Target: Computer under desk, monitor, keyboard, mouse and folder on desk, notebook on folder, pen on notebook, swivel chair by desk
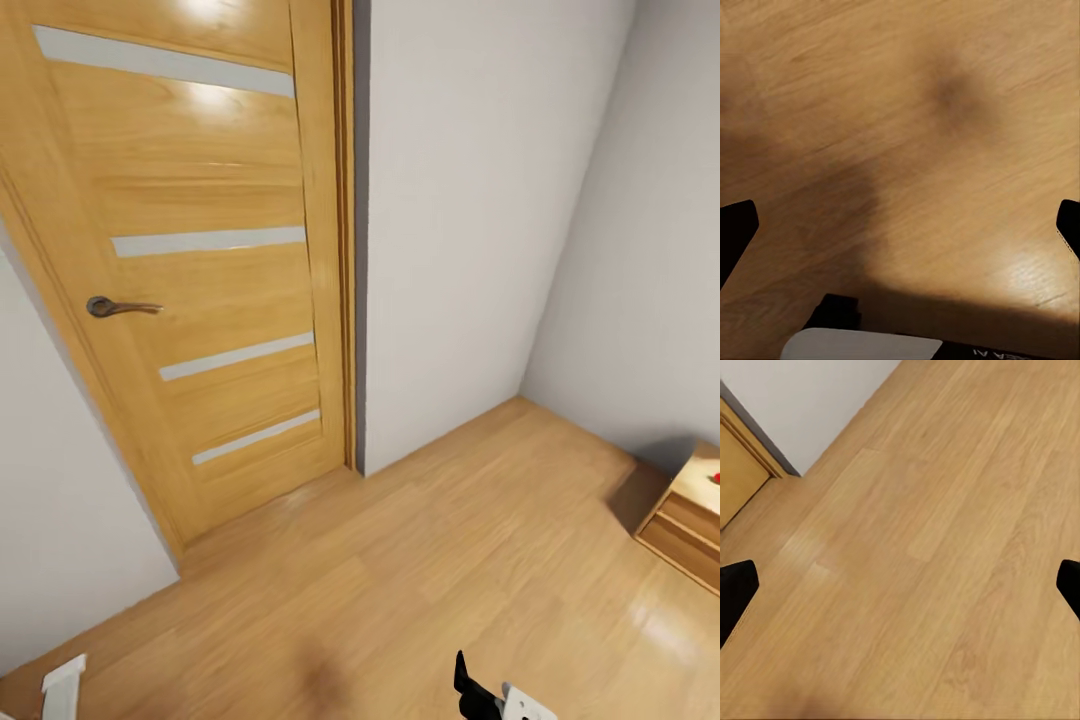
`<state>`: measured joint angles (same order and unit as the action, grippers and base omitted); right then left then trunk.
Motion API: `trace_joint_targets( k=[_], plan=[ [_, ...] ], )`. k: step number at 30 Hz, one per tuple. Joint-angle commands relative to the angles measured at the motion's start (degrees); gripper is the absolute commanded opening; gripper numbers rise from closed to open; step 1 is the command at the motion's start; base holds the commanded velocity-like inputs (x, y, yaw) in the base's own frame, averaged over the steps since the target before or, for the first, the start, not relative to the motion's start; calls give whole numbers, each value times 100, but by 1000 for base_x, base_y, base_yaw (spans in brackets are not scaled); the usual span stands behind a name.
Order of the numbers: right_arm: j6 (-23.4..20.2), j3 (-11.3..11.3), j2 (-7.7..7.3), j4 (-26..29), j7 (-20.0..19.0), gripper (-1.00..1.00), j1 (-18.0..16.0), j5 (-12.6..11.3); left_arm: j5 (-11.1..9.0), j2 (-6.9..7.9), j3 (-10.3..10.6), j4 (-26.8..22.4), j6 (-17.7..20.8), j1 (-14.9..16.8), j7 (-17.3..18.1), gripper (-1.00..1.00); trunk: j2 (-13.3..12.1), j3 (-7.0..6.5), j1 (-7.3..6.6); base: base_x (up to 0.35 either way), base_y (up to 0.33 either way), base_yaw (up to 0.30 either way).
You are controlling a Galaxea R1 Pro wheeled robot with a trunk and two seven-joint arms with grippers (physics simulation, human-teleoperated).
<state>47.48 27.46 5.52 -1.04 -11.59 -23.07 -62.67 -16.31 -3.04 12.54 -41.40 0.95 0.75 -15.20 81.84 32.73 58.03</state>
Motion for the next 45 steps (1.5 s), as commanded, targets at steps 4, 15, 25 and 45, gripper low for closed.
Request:
trace_joint_targets(
  k=[4, 15, 25, 45],
  plan=[
    [14, 22, 2, -10, -45, 100, -5, -60, -48, 5, 29, -1, 10, 4, -45, 100, 3, 4, 3, 287, -183, 282],
    [15, 39, -2, -10, -45, 100, -5, -53, -48, 5, 29, 0, 10, 4, -45, 100, 3, 4, 3, 93, -86, 285],
    [13, 48, 1, -10, -45, 100, -5, -52, -48, 5, 29, 0, 10, 4, -45, 100, 3, 4, 3, 2, -8, 289],
    [16, 81, 10, -13, 36, 100, -5, 297, -48, 5, 29, 0, 10, 4, -45, 100, 3, 4, 3, 0, -265, 291]
  ],
)
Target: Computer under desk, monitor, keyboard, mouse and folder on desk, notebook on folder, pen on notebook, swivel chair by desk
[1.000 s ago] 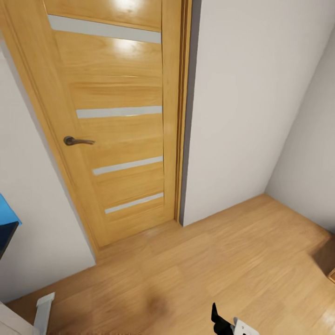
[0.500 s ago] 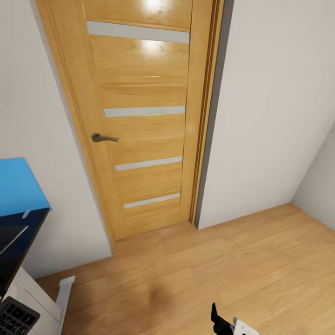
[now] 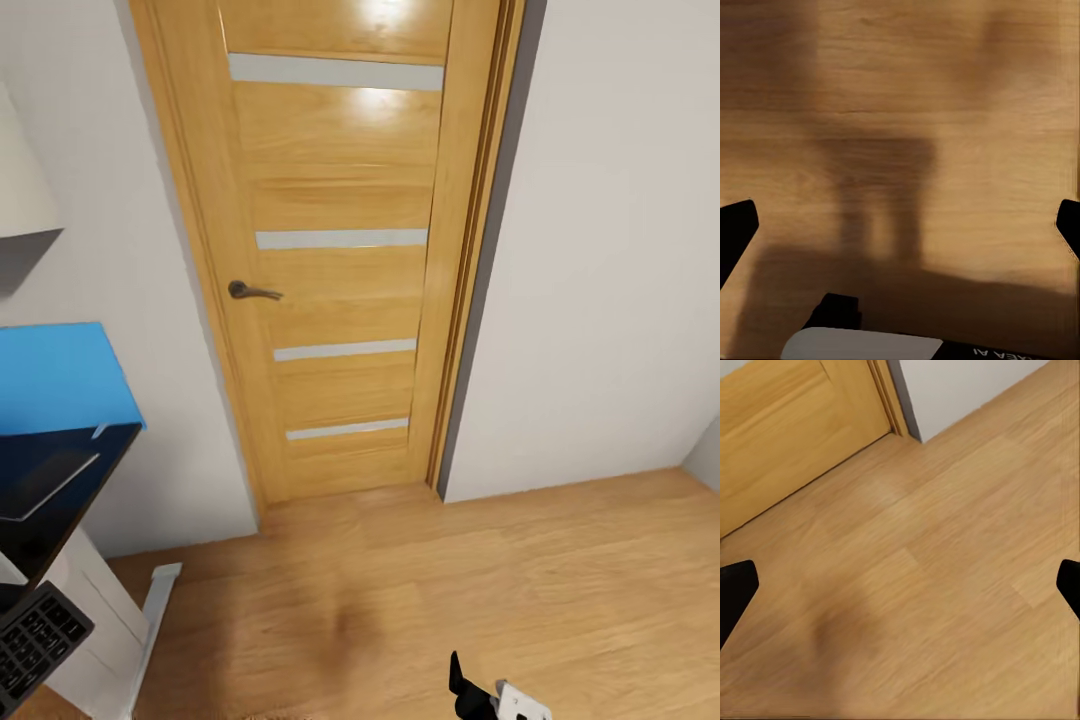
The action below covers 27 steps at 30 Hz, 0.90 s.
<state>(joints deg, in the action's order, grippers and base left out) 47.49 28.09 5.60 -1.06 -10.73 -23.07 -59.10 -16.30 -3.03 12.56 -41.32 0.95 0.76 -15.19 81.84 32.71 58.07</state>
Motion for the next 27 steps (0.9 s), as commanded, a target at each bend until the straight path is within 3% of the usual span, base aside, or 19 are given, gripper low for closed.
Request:
trace_joint_targets(
  k=[1, 17, 27],
  plan=[
    [15, 20, 2, -13, -33, 100, -4, -42, -49, 4, 28, -8, 10, 3, -45, 100, 3, 5, 0, 0, -306, 291],
    [15, 30, 11, -9, 53, 100, -4, 39, -49, 4, 28, -2, 10, 3, -45, 100, 3, 5, 0, 0, -299, 291],
    [15, 30, 11, -9, 60, 100, -4, 39, -49, 7, 20, -5, 10, 3, -53, 100, 3, 5, 0, 0, -178, 291]
  ],
)
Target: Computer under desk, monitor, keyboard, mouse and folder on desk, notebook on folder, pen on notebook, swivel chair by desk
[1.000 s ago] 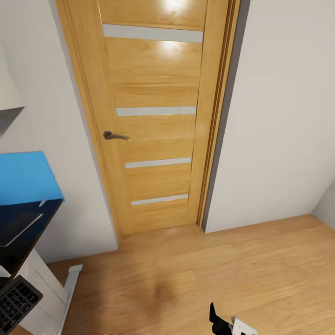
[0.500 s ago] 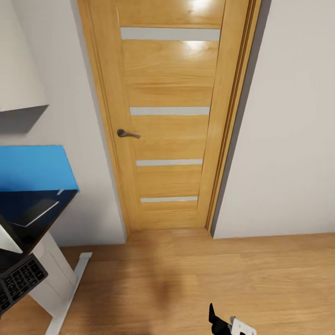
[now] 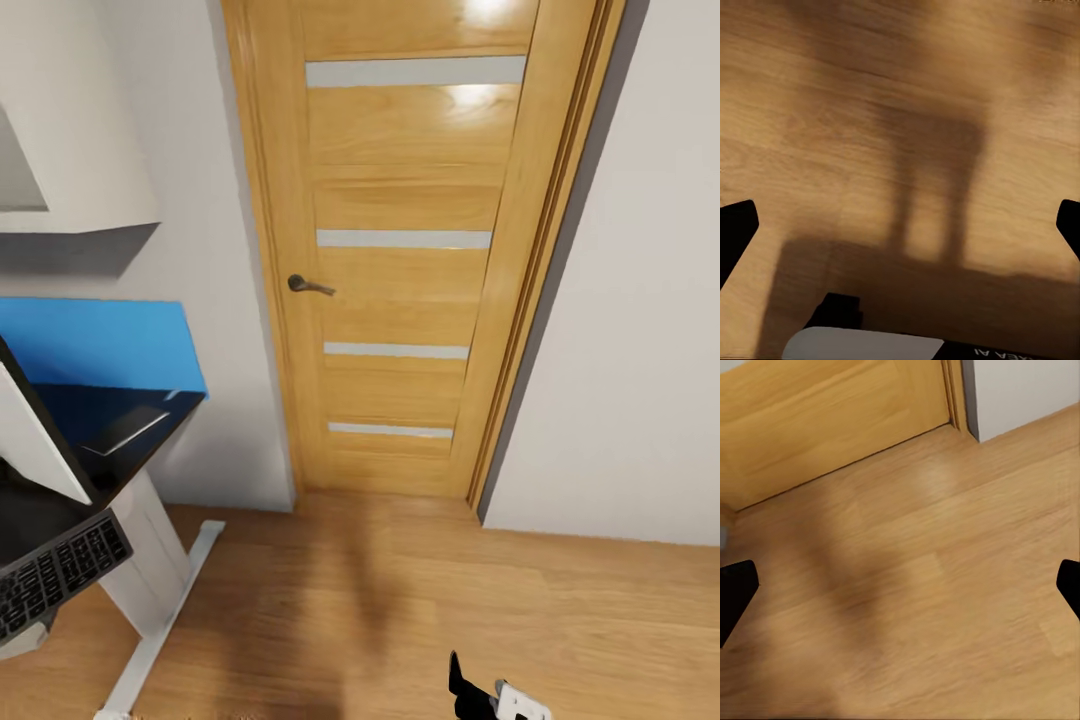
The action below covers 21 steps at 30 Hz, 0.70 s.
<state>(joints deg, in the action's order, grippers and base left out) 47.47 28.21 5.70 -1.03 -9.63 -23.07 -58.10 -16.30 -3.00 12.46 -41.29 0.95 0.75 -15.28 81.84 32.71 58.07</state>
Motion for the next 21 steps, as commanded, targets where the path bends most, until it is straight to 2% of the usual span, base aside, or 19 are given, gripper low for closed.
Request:
trace_joint_targets(
  k=[1, 21],
  plan=[
    [17, 18, 2, -11, -50, 100, -4, -61, -48, 6, 29, -8, 10, 4, -45, 100, 3, 5, 0, 0, -122, 291],
    [61, 18, 10, -11, -48, 100, -4, -61, -48, 10, 19, -5, 10, 4, -45, 100, 3, 5, 0, 0, -24, 291]
  ],
)
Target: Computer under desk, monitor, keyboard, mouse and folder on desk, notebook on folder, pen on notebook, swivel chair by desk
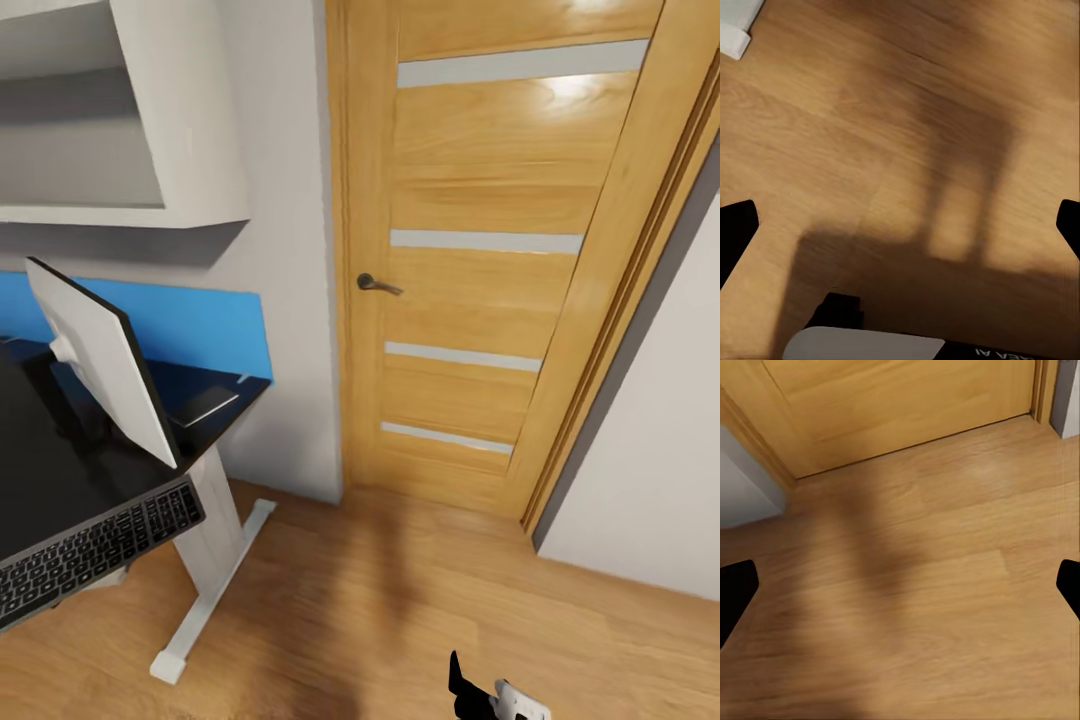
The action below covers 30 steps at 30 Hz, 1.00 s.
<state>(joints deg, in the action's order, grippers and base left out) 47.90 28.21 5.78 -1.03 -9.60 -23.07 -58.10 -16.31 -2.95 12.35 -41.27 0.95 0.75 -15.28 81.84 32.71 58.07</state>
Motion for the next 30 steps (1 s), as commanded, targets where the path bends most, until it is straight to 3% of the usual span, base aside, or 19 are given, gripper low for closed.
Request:
trace_joint_targets(
  k=[1, 11, 30],
  plan=[
    [34, 18, 2, -13, -50, 100, -5, -61, -48, 5, 30, -6, 10, 4, -45, 100, 3, 5, 0, 0, 0, 291],
    [294, 21, 10, -27, -50, 100, -5, -64, -48, 5, 30, -4, 10, 4, -45, 100, 3, 5, 0, 0, 0, 291],
    [317, 18, 18, -21, -42, 100, -5, -69, -63, 4, 30, -4, 10, 4, -45, 100, 3, -22, 0, 0, 0, 291]
  ],
)
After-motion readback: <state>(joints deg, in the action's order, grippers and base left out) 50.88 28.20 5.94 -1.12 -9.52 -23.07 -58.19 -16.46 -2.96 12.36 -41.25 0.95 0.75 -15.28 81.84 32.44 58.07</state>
